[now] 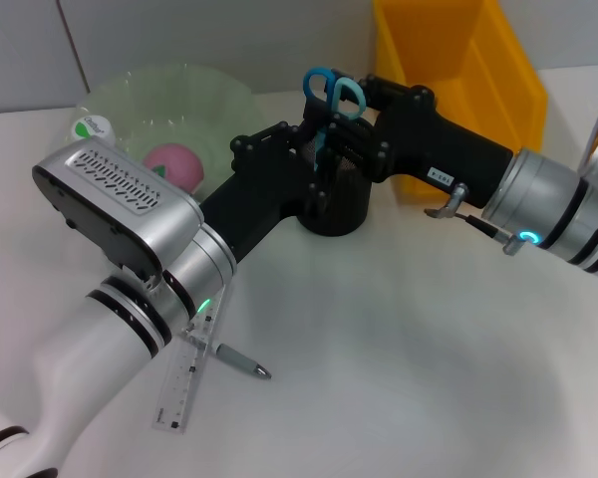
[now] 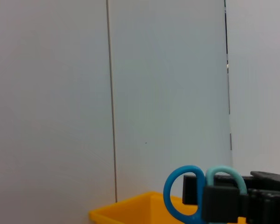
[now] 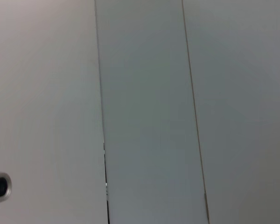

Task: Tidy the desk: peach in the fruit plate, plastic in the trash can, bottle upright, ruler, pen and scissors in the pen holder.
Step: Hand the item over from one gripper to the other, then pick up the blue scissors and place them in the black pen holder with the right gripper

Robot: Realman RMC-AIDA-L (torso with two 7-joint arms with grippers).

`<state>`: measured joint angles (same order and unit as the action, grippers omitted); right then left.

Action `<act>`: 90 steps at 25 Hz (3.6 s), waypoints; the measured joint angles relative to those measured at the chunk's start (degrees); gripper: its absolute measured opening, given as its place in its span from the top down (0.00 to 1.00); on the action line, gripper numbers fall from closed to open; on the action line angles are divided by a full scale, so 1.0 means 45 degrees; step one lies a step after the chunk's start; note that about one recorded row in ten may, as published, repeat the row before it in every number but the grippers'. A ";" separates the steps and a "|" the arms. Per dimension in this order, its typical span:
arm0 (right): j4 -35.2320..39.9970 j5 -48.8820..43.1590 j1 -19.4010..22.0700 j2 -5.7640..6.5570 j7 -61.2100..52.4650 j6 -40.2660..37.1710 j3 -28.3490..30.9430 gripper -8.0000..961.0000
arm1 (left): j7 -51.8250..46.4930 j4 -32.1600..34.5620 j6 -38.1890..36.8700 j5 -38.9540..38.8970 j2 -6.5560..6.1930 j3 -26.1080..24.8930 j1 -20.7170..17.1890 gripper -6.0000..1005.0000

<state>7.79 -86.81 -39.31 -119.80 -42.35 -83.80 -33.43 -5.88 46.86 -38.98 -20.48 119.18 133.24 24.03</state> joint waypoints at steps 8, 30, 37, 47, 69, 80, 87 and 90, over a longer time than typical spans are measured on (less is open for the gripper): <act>-0.0438 0.0212 -0.0058 0.0001 0.0564 0.0205 0.0125 0.65 | 0.0060 0.0000 0.0013 0.0001 -0.0001 0.0000 -0.0094 0.63; -0.0586 0.0342 -0.0039 0.0002 0.0584 0.0061 0.0127 0.87 | 0.0405 0.0252 0.0011 0.0001 -0.0001 0.0001 -0.0290 0.61; -0.0638 0.0507 -0.0048 -0.0008 0.0584 0.0059 0.0086 0.90 | 0.0409 0.0254 -0.0008 -0.0007 0.0001 -0.0002 -0.0282 0.60; -0.0639 0.0526 -0.0054 -0.0018 0.0583 0.0037 0.0103 0.90 | 0.0408 0.0252 -0.0215 0.0106 0.0001 0.0002 -0.0353 0.59; -0.0576 0.0526 0.0039 -0.0018 0.0583 -0.0044 0.0125 0.91 | 0.0156 0.0199 -0.0184 0.0130 -0.0047 0.0005 -0.0424 0.29; -0.0145 0.1173 0.0137 0.0042 0.0579 -0.0270 0.0169 0.90 | -0.0433 0.0239 -0.0300 0.0269 -0.0170 0.0019 -0.0793 0.19; 0.0444 0.1657 0.0302 0.0056 0.0571 -0.0211 0.0320 0.90 | -0.4748 0.0554 -0.1347 0.4827 -0.0718 -0.1086 -0.2152 0.19; 0.0507 0.1756 0.0317 0.0071 0.0572 -0.0167 0.0413 0.90 | -0.6311 0.0381 -0.2482 0.6560 -0.0984 -0.1770 -0.2514 0.19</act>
<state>10.07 -78.91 -37.89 -119.48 -39.78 -84.55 -31.57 -34.28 48.57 -50.15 9.04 114.75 125.27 12.71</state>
